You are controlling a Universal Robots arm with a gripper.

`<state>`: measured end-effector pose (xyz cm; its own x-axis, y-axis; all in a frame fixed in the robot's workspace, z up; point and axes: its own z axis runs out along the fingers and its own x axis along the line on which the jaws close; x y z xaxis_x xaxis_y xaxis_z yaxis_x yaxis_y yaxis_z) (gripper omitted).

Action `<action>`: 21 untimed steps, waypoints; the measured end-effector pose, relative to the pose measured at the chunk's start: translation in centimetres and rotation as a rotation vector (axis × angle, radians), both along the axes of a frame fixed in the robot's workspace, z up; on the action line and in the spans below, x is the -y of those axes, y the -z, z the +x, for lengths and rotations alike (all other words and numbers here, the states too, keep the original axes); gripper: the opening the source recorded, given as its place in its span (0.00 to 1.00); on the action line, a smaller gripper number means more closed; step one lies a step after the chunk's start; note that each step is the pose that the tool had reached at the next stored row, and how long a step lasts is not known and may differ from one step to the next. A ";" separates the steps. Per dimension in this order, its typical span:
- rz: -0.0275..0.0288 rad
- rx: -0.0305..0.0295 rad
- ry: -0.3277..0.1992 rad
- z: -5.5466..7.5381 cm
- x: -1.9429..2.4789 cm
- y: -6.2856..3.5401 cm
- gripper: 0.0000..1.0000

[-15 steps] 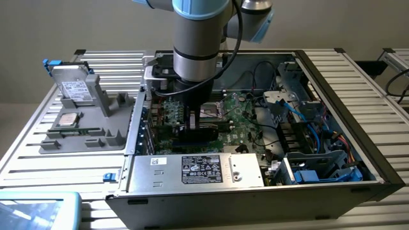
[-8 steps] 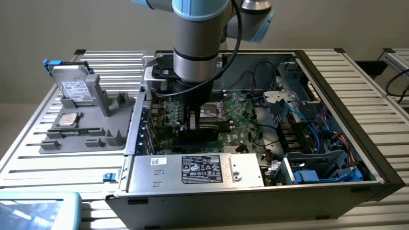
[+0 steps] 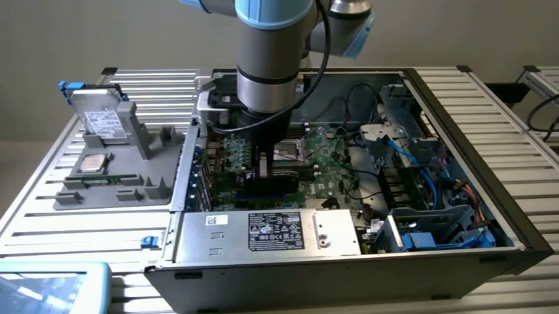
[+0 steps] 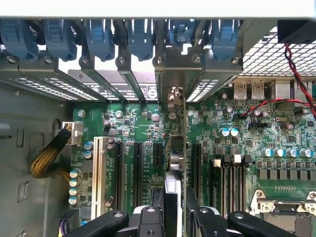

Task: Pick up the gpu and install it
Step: 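Insert the gpu into the slot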

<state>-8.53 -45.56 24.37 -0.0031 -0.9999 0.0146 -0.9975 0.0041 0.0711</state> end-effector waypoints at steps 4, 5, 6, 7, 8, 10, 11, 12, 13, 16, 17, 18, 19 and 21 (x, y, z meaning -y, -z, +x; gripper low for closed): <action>-0.0002 0.0004 0.000 0.0 0.00 0.06 0.28; -0.0002 0.0004 0.000 0.0 0.00 0.08 0.28; -0.0001 0.0005 0.000 0.0 0.00 0.10 0.28; -0.0002 0.0004 0.000 0.0 0.00 0.12 0.28; -0.0002 0.0004 0.000 0.0 0.00 0.15 0.28; -0.0004 0.0005 0.000 0.0 0.00 0.21 0.28; -0.0004 0.0005 0.000 0.0 0.00 0.24 0.28; -0.0004 0.0005 0.000 0.0 0.00 0.28 0.28; -0.0004 0.0005 0.000 0.0 0.00 0.33 0.28; -0.0003 0.0007 0.000 -0.1 0.00 0.51 0.28; -0.0003 0.0008 0.000 -0.1 0.00 0.56 0.28; -0.0003 0.0009 0.000 -0.1 0.00 0.62 0.28; -0.0003 0.0009 0.000 -0.1 0.00 0.62 0.28; -0.0004 0.0009 0.000 -0.1 0.00 0.62 0.28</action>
